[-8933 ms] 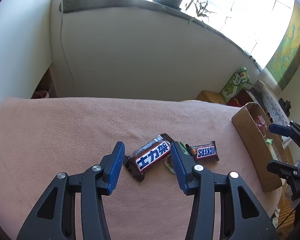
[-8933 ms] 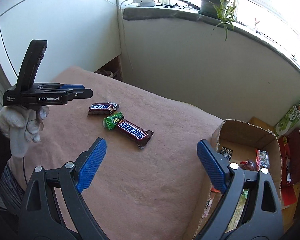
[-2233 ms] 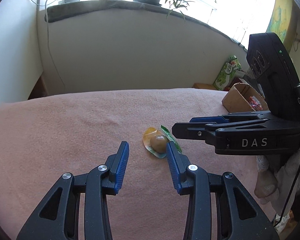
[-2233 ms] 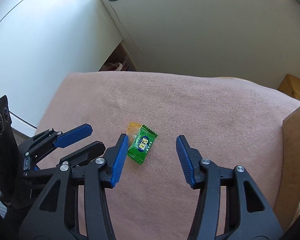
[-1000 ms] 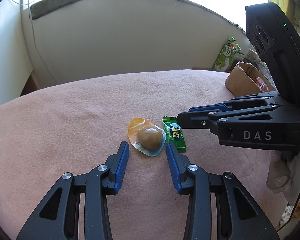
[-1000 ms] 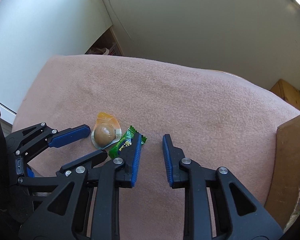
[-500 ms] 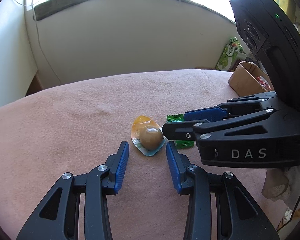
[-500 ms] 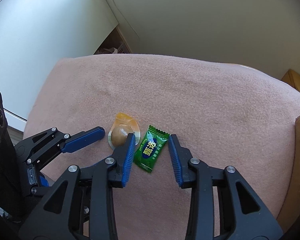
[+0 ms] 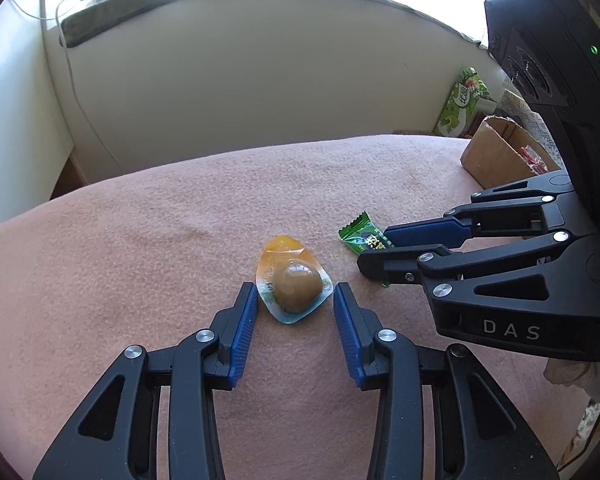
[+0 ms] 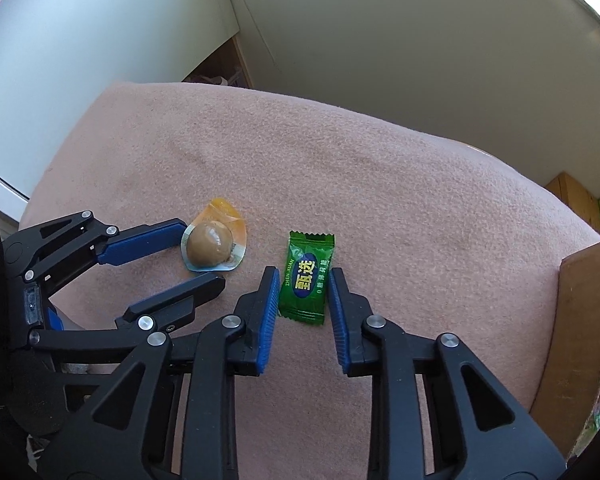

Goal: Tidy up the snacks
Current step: 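Grasp the green candy with the right gripper while the left grasps the yellow-wrapped snack, then carry both held snacks over the cardboard box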

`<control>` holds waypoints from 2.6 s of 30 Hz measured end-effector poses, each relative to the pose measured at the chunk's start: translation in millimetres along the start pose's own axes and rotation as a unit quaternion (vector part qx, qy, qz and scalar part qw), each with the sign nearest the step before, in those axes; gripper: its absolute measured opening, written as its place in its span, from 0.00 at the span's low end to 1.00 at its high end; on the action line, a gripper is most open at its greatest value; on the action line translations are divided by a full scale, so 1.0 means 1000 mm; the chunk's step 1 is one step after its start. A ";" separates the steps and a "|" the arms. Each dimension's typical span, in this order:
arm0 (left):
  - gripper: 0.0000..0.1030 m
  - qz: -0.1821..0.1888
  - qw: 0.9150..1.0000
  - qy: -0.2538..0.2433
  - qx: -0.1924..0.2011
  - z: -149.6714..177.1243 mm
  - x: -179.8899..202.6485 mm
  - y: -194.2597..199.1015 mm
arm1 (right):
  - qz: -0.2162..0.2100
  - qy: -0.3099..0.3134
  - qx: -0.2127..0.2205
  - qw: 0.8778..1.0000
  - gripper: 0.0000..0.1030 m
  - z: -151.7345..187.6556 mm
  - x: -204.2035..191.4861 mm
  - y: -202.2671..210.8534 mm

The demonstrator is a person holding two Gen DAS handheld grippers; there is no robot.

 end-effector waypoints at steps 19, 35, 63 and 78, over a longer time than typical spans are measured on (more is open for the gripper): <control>0.21 -0.002 1.000 0.008 0.018 0.000 -0.005 0.009 | -0.006 -0.017 0.039 0.999 0.21 0.021 0.027 0.039; 0.38 -0.020 1.000 0.001 0.007 -0.013 0.001 -0.012 | -0.004 -0.027 0.040 0.999 0.21 0.030 0.043 0.057; 0.30 -0.004 0.990 -0.064 0.126 -0.043 0.075 0.080 | 0.003 -0.038 0.145 0.989 0.21 0.064 0.063 0.152; 0.30 0.068 0.980 -0.104 0.157 -0.087 0.169 0.079 | 0.056 -0.084 0.205 0.973 0.21 0.091 0.142 0.219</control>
Point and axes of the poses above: each gripper's, at about its wrist camera, not at the fingertips, and y roughly against the way its jaws point, x to its right, z to its underside, the point moved 6 cm from there along -y, roughly the way its jaws point, and after that the axes turned 13 degrees about -y, right-handed, at the moved point
